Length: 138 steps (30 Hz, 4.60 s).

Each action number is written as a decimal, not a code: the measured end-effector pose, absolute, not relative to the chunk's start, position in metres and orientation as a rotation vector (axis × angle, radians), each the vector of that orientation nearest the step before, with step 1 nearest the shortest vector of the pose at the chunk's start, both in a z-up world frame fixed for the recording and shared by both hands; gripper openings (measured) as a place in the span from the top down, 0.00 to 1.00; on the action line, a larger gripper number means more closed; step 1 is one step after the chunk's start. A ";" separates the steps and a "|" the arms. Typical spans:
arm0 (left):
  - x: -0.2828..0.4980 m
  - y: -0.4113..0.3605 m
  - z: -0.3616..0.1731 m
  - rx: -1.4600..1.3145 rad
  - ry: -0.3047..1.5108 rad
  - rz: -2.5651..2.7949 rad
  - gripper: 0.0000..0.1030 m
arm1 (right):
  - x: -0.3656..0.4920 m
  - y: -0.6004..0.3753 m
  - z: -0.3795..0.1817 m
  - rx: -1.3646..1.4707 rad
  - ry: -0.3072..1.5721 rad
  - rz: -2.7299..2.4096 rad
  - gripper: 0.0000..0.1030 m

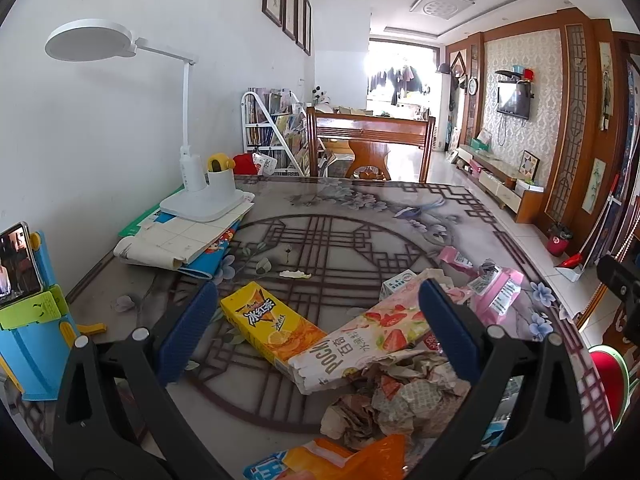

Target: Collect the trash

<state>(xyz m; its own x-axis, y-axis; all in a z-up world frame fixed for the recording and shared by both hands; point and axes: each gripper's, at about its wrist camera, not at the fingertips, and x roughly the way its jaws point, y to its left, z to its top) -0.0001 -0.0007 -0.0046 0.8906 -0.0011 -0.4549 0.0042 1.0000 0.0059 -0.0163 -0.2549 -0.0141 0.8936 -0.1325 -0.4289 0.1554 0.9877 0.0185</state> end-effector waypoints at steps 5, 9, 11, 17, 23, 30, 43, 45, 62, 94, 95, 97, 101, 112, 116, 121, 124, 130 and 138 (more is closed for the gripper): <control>0.000 0.000 -0.005 0.005 0.473 -0.003 0.04 | -0.016 -0.254 -0.014 0.050 0.442 -0.149 0.07; 0.001 0.000 -0.005 0.003 0.477 -0.003 0.04 | -0.015 -0.254 -0.018 0.048 0.444 -0.145 0.07; 0.001 0.001 -0.005 0.000 0.478 -0.002 0.04 | -0.016 -0.254 -0.019 0.047 0.446 -0.144 0.07; 0.001 0.003 -0.005 -0.003 0.480 -0.002 0.04 | -0.015 -0.254 -0.019 0.046 0.446 -0.144 0.07; 0.002 0.004 -0.004 0.002 0.483 -0.003 0.04 | -0.015 -0.254 -0.019 0.045 0.448 -0.143 0.07; 0.003 0.004 -0.005 -0.004 0.488 -0.007 0.04 | -0.016 -0.254 -0.021 0.047 0.451 -0.141 0.07; 0.006 0.007 -0.006 -0.014 0.500 -0.011 0.04 | -0.017 -0.253 -0.025 0.044 0.462 -0.137 0.07; 0.007 0.013 -0.005 -0.031 0.497 -0.002 0.04 | -0.017 -0.254 -0.027 0.048 0.472 -0.132 0.07; -0.032 0.042 -0.023 -0.082 0.638 -0.090 0.04 | -0.044 -0.259 -0.055 0.146 0.690 0.146 0.07; -0.053 0.009 -0.078 -0.125 0.839 -0.255 0.25 | -0.047 -0.288 -0.050 0.318 0.724 0.333 0.72; -0.053 0.012 -0.078 -0.144 0.845 -0.253 0.25 | -0.047 -0.287 -0.050 0.317 0.722 0.333 0.72; -0.053 0.014 -0.078 -0.147 0.853 -0.239 0.24 | -0.048 -0.287 -0.050 0.318 0.720 0.333 0.72; -0.056 0.013 -0.071 -0.075 0.813 -0.181 0.22 | -0.046 -0.288 -0.050 0.327 0.724 0.326 0.71; -0.042 0.028 -0.091 -0.250 0.931 -0.234 0.04 | -0.042 -0.284 -0.054 0.316 0.736 0.319 0.70; -0.039 0.034 -0.092 -0.263 0.926 -0.201 0.06 | -0.042 -0.284 -0.056 0.307 0.745 0.312 0.70; -0.043 0.037 -0.085 -0.288 0.883 -0.240 0.49 | -0.045 -0.283 -0.053 0.285 0.731 0.315 0.71; -0.042 0.035 -0.083 -0.296 0.877 -0.259 0.55 | -0.047 -0.285 -0.050 0.280 0.714 0.319 0.71; -0.059 0.037 -0.055 -0.225 0.746 -0.189 0.56 | -0.054 -0.298 -0.045 0.305 0.689 0.320 0.72; -0.092 -0.034 -0.002 -0.156 0.584 -0.399 0.56 | -0.078 -0.381 -0.042 0.406 0.632 0.141 0.71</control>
